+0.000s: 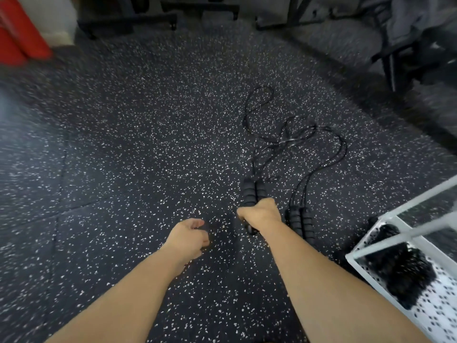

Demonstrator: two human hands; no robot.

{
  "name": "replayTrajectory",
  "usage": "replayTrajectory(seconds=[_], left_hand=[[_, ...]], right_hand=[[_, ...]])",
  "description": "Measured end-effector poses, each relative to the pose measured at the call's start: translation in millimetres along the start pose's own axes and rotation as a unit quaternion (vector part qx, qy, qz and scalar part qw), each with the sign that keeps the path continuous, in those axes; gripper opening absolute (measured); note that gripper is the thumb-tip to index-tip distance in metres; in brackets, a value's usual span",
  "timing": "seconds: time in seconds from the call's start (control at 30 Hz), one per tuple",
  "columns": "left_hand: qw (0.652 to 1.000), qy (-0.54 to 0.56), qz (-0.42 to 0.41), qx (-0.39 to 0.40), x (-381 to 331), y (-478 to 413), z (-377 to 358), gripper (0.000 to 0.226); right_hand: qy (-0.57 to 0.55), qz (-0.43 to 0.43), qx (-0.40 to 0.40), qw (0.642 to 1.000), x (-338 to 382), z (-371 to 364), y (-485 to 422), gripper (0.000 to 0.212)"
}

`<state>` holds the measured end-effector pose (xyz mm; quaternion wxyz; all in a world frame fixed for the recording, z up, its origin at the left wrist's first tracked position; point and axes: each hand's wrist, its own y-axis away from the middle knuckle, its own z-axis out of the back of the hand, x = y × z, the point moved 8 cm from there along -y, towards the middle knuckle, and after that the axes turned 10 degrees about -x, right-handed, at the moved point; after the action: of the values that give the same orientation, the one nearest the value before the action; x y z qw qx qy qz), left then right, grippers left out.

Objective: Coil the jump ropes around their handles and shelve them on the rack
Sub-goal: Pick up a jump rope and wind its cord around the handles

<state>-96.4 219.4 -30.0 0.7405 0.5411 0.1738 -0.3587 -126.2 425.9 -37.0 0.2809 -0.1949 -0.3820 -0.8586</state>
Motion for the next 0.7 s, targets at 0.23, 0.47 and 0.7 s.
replayTrajectory(seconds=[0.23,0.47,0.7], left_hand=[[0.996,0.040,-0.060,-0.059,-59,93,58,0.040],[0.977,0.173,-0.082,-0.096,-84,188,95,0.026],[0.940,0.330,-0.025,-0.081,-62,253,119,0.039]], right_hand=[[-0.038,0.159,0.040,0.986,94,58,125,0.064],[-0.089,0.201,0.099,0.971,101,81,247,0.064],[-0.150,0.205,0.159,0.954,90,85,323,0.068]])
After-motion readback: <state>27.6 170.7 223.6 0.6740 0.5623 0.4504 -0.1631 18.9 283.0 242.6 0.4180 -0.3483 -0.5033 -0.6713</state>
